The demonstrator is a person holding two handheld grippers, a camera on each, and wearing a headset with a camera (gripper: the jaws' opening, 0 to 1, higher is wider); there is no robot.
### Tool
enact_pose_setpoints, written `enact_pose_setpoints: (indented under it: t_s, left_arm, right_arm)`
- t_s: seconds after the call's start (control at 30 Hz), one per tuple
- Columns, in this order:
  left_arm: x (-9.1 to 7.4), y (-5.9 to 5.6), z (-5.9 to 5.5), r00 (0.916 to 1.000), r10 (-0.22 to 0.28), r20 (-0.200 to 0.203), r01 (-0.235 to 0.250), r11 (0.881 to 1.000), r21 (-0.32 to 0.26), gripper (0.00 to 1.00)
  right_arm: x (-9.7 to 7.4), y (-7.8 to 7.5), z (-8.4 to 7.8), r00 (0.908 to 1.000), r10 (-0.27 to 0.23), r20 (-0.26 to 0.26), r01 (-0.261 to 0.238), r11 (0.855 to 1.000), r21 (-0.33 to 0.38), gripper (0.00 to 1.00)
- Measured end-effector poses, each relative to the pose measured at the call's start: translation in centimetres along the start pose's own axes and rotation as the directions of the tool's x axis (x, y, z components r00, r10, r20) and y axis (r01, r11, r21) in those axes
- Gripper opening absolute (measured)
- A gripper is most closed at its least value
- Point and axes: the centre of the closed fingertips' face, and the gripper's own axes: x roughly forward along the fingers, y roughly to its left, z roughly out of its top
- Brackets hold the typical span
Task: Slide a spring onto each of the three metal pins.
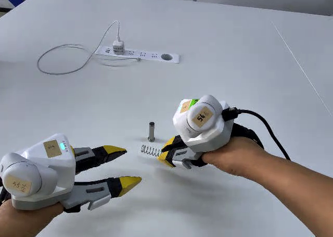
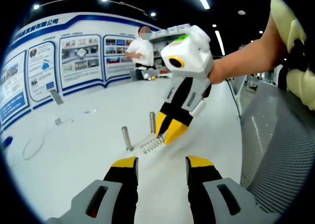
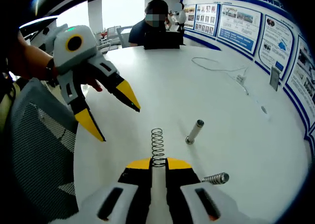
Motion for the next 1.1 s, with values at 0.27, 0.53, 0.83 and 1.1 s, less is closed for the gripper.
enact_pose_setpoints:
  t_s: [0.27,0.53,0.83,1.1]
  left_arm:
    - [0.2,-0.6,0.5,0.9998,-0.019,0.002,0.019,0.999,0.026,0.39]
    - [0.7,-1.9,1.0,0.9982,-0.060,-0.001,0.060,0.996,0.066,0.37]
    - [0.9,-2.8,0.9,0.9949,-0.100,-0.012,0.101,0.989,0.105,0.29]
    - [1.1,-3.9,0.7,0.9878,-0.154,-0.021,0.155,0.980,0.124,0.18]
  right_arm:
    - [-2.0,2.4,-0.1,0.9961,0.084,-0.026,-0.086,0.990,-0.109,0.11]
    - [-2.8,4.3,0.1,0.9877,0.149,-0.048,-0.155,0.972,-0.178,0.11]
    - [-3.0,5.1,0.0,0.9802,0.187,-0.066,-0.197,0.958,-0.208,0.11]
    - [-3.2,5.7,-0.3,0.9727,0.214,-0.090,-0.229,0.945,-0.232,0.11]
